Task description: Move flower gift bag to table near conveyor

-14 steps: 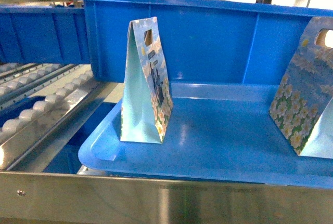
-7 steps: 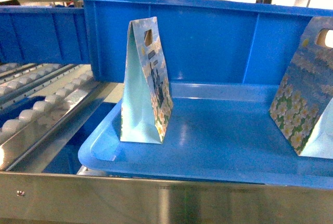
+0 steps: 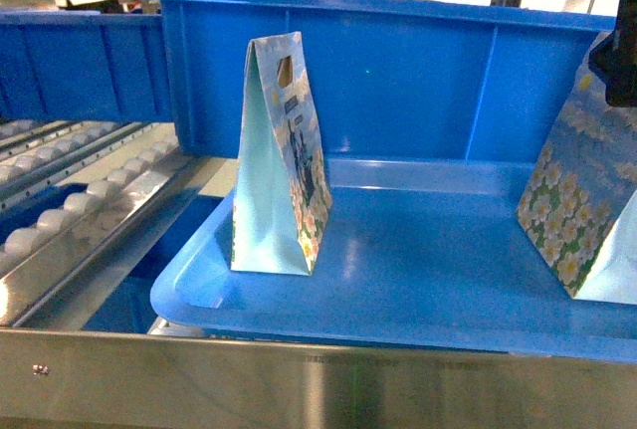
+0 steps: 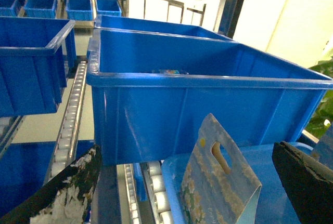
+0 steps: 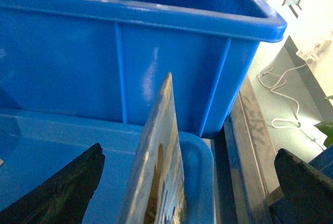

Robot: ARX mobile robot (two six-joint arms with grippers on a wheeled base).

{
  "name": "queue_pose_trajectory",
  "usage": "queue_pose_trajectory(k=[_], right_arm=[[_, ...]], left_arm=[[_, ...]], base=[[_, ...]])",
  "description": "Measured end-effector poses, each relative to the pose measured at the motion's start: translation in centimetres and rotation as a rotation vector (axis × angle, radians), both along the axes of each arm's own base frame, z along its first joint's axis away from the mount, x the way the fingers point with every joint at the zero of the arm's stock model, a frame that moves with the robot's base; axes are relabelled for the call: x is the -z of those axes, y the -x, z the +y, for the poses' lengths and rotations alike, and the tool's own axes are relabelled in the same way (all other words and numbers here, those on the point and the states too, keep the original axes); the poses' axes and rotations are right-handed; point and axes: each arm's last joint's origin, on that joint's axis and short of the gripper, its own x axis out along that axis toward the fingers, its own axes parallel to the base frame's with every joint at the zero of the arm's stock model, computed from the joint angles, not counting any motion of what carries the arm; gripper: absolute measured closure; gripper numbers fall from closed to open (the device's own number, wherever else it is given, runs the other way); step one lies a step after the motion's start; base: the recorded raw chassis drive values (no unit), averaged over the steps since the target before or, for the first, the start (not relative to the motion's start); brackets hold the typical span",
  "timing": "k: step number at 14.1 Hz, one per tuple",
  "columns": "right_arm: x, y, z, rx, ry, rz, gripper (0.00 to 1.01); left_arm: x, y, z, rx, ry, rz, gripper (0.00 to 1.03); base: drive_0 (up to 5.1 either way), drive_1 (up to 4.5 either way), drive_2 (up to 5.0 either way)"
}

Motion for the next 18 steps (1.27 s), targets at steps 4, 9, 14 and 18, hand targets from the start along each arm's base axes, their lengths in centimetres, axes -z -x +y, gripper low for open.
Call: queue_pose_trajectory(k=[4, 9, 14, 18], right_arm=[[2.0, -1.2, -0.6, 0.016, -0.046, 0.073, 0.03], [2.3, -0.7, -0.8, 0.022, -0.079, 0.061, 0.31], [2.2, 0.1, -0.6, 0.012, -0.087, 0.037, 0.93], [1.7, 2.2, 0.2, -0.035, -0.112, 0.002, 0.99]], left_arm=[[0.0, 0.0, 0.0, 0.0, 0.0, 0.0, 0.05], [0.0, 0.0, 0.0, 0.0, 0.0, 0.0, 0.05], [0.0, 0.0, 0.0, 0.0, 0.0, 0.0, 0.05], [0.0, 0.0, 0.0, 0.0, 0.0, 0.0, 0.05]], base=[[0.0, 0.0, 0.0], [0.0, 0.0, 0.0], [0.0, 0.0, 0.0], [0.0, 0.0, 0.0]])
